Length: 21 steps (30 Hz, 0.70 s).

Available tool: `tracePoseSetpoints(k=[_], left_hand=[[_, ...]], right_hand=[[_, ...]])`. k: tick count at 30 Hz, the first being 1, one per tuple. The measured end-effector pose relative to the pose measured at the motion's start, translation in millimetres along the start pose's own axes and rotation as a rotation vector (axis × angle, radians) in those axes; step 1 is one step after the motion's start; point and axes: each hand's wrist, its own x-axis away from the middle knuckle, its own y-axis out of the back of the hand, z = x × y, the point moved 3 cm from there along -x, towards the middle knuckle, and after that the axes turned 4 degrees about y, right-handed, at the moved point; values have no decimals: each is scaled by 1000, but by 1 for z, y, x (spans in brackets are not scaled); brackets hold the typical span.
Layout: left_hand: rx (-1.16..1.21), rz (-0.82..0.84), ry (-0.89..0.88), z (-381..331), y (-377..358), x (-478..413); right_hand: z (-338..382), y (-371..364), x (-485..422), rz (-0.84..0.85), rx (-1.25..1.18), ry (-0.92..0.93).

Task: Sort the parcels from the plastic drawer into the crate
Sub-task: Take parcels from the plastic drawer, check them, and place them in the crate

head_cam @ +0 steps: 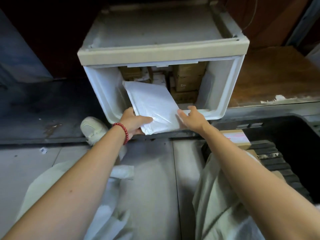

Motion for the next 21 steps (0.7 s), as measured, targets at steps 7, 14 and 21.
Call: tracePoseSetpoints(k=[7,14,21], left_hand=[[-134,13,-140,29,-4,49],[-251,-208,-375,17,12,71],[-292,-169,-300,21,20,68]], right_hand=[[-9,-15,32,31,-193,-112],[1,-10,56,8,-322,52],[5,-12,63,99,-650,6]])
